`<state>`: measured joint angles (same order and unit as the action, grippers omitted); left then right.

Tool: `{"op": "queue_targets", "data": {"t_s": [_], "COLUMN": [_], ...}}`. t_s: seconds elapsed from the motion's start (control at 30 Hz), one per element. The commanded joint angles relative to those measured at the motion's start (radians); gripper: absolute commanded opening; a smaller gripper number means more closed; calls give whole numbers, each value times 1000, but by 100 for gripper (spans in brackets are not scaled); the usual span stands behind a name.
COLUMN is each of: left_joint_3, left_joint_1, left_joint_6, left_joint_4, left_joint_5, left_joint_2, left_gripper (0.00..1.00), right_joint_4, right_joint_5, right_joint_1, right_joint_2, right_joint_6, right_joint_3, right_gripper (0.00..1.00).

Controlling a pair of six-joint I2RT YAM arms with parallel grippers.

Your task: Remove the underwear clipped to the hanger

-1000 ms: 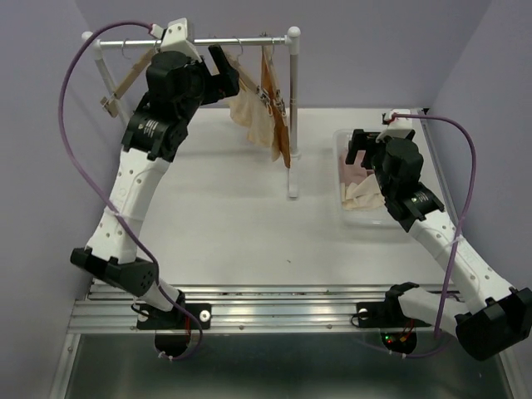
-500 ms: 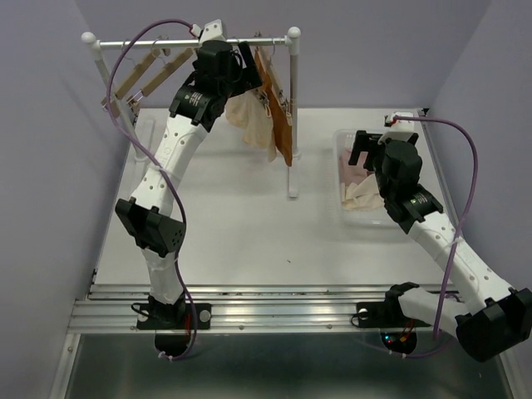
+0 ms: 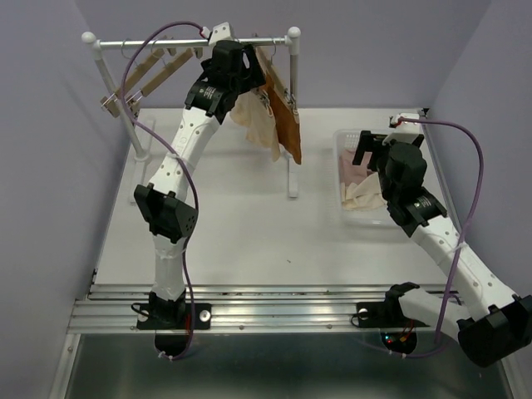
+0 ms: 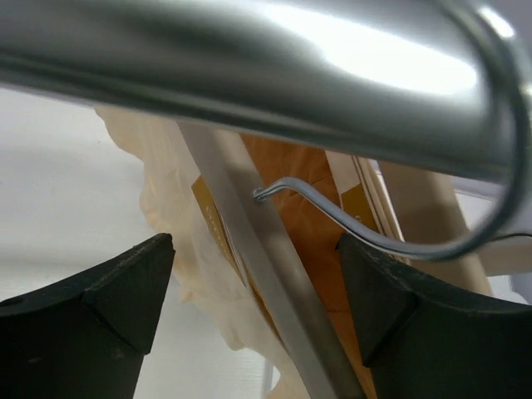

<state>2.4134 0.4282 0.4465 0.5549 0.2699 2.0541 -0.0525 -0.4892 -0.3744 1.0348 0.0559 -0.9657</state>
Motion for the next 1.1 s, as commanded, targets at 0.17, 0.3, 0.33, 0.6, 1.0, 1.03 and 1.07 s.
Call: {"op": "queue_targets", "data": {"t_s": [0.17,0.3,0.33,0.6,1.0,1.03,1.07], "left_joint_3": [10,-3,-7,-45,-180,-198,-215], "left_joint_1": [-20,-20,-20,-17,1,6,9], "left_joint_6": [-17,-25,-29,-144,-315,-325,-331], "left_joint_4": [-7,2,2,-30,-21,-21,-24], "left_joint_5": [40,78,81,104,123,120,115], "left_joint_2": [-58,-84,-89,-161,-276,-294,-302], "left_gripper": [41,10,3,0,0,0,0], "right_joint_4": [77,79,79,80,79,74,72], "right_joint_5": [27,37,38,80,124,126,127], "right_joint_1": [-3,-3,-3,-3,-3,-3,-3], "right_joint_2": [-35,-32,-32,-33,-32,-33,-32], "right_joint_6": [-4,1,1,10,15,10,10], "right_joint_3": [9,10,10,8,8,7,5], "right_gripper": [100,100,100,100,100,100,100]}}
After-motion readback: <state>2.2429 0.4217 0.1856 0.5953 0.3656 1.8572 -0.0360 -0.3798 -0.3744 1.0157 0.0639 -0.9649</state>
